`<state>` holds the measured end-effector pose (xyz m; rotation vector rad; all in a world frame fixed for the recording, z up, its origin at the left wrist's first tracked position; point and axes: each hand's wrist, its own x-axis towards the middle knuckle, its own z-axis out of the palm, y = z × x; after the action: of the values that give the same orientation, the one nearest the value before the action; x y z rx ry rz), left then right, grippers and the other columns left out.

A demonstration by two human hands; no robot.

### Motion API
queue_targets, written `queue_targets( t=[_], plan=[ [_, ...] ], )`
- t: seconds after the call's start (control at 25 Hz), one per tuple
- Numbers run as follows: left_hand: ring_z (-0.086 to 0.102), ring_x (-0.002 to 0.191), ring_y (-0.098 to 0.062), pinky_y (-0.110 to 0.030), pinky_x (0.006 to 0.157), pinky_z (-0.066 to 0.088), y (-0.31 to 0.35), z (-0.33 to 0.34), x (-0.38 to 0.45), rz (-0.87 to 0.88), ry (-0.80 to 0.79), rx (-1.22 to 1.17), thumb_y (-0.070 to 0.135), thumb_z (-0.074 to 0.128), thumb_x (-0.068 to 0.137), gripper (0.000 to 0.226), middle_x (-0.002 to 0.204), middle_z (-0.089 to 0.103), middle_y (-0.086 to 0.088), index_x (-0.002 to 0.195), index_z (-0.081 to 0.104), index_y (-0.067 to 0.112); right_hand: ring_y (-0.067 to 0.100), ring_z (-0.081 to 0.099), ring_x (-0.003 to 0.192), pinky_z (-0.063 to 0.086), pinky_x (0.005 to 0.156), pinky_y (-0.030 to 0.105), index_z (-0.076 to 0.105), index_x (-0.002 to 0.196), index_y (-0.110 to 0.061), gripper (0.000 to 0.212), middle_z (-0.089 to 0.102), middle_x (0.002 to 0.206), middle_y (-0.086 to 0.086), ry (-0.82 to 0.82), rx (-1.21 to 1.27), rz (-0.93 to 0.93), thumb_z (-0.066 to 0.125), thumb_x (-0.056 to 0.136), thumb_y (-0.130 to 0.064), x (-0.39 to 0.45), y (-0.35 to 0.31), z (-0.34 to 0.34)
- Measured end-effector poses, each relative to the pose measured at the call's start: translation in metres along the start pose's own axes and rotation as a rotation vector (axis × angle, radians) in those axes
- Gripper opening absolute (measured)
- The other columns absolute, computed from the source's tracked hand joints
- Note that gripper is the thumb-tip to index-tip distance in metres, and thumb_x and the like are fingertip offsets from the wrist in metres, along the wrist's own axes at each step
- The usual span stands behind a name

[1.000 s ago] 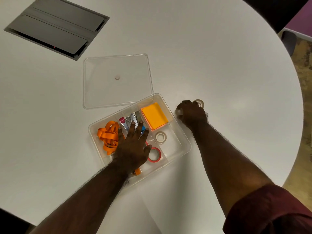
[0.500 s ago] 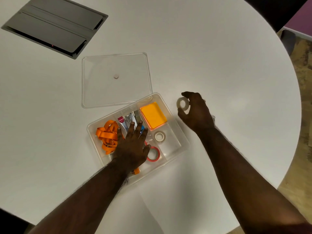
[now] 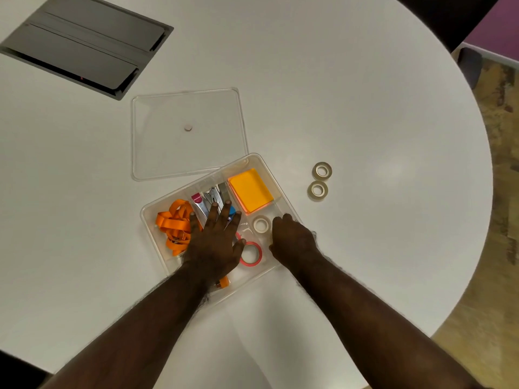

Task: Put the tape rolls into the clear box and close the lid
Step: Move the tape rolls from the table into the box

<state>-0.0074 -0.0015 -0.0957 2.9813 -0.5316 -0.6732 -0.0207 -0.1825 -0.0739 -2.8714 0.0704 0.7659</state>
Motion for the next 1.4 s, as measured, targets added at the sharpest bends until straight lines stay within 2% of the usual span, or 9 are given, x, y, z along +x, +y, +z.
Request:
queue_targets(
  t=[0.16,0.28,0.44,0.52,0.64,0.8,1.12,1.28,1.4],
  plan=[
    [-0.013,0.149,-0.028,-0.060,0.114,-0.004,0.000,-0.002,-0.001,-0.006,-0.010,0.010,0.064,0.017,0.089,0.073,0.162,-0.012,-0.001,0.152,0.001,0.031,0.030,0.064,0.107,0.054,0.086,0.040,0.054,0.118,-0.008,0.033,0.058,0.121,0.012,-0.029,-0.009,0.031,0.064,0.088,-0.019,0.009,-0.006,0.004],
    [-0.013,0.149,-0.027,-0.059,0.115,-0.004,0.001,-0.003,-0.002,-0.012,-0.017,0.000,0.063,0.020,0.091,0.072,0.162,-0.013,-0.001,0.152,0.001,0.031,0.030,0.065,0.105,0.053,0.086,0.040,0.055,0.117,-0.011,0.040,0.061,0.118,0.011,-0.016,0.021,-0.007,0.070,0.084,-0.030,0.007,-0.004,-0.005],
    [-0.013,0.149,-0.027,-0.060,0.115,-0.006,-0.001,-0.004,-0.005,0.014,0.009,-0.016,0.059,0.021,0.092,0.069,0.162,-0.013,-0.002,0.152,0.002,0.030,0.032,0.066,0.096,0.050,0.076,0.034,0.061,0.105,-0.018,0.023,0.066,0.105,0.011,0.301,0.193,0.056,0.065,0.086,-0.030,0.029,0.037,-0.051],
    [-0.013,0.149,-0.027,-0.061,0.116,-0.006,-0.001,-0.006,-0.005,0.011,0.005,-0.027,0.058,0.022,0.093,0.068,0.162,-0.013,-0.002,0.152,0.003,0.030,0.031,0.064,0.100,0.051,0.081,0.035,0.061,0.111,-0.020,0.024,0.063,0.113,0.011,0.381,0.238,0.127,0.061,0.087,-0.021,0.048,0.069,-0.066],
    [-0.014,0.149,-0.027,-0.061,0.116,-0.006,0.001,-0.008,-0.005,0.002,-0.011,-0.025,0.059,0.022,0.093,0.069,0.161,-0.015,-0.001,0.152,0.002,0.030,0.033,0.056,0.112,0.051,0.090,0.041,0.056,0.126,-0.021,0.037,0.050,0.131,0.012,0.240,0.162,0.172,0.059,0.089,-0.020,0.065,0.095,-0.054],
    [-0.014,0.149,-0.027,-0.061,0.116,-0.007,0.001,-0.009,-0.006,0.003,-0.023,-0.028,0.059,0.022,0.093,0.069,0.161,-0.016,-0.002,0.152,0.001,0.030,0.036,0.056,0.108,0.054,0.084,0.043,0.054,0.127,-0.018,0.048,0.047,0.129,0.013,0.228,0.066,0.204,0.070,0.083,-0.030,0.070,0.098,-0.028],
    [-0.014,0.149,-0.027,-0.061,0.114,-0.007,0.000,-0.006,-0.006,0.006,-0.006,-0.024,0.061,0.019,0.090,0.071,0.161,-0.016,-0.001,0.152,0.000,0.030,0.037,0.057,0.101,0.056,0.077,0.044,0.052,0.120,-0.007,0.031,0.049,0.122,0.017,0.330,0.050,0.259,0.054,0.092,-0.019,0.070,0.093,-0.012],
    [-0.013,0.149,-0.027,-0.061,0.114,-0.006,0.001,-0.002,-0.003,0.003,-0.004,-0.059,0.061,0.022,0.091,0.071,0.162,-0.014,0.000,0.152,0.001,0.030,0.038,0.055,0.105,0.050,0.084,0.043,0.051,0.123,-0.008,0.045,0.051,0.120,0.018,0.327,0.254,0.253,0.065,0.083,-0.023,0.061,0.096,-0.009],
    [-0.013,0.149,-0.027,-0.060,0.114,-0.005,0.000,0.002,-0.003,-0.002,-0.001,-0.071,0.061,0.023,0.091,0.072,0.162,-0.015,0.000,0.151,-0.001,0.031,0.031,0.055,0.108,0.048,0.089,0.039,0.051,0.125,-0.011,0.055,0.052,0.123,0.013,0.406,0.456,0.112,0.073,0.075,-0.021,0.050,0.092,-0.019]
  ],
)
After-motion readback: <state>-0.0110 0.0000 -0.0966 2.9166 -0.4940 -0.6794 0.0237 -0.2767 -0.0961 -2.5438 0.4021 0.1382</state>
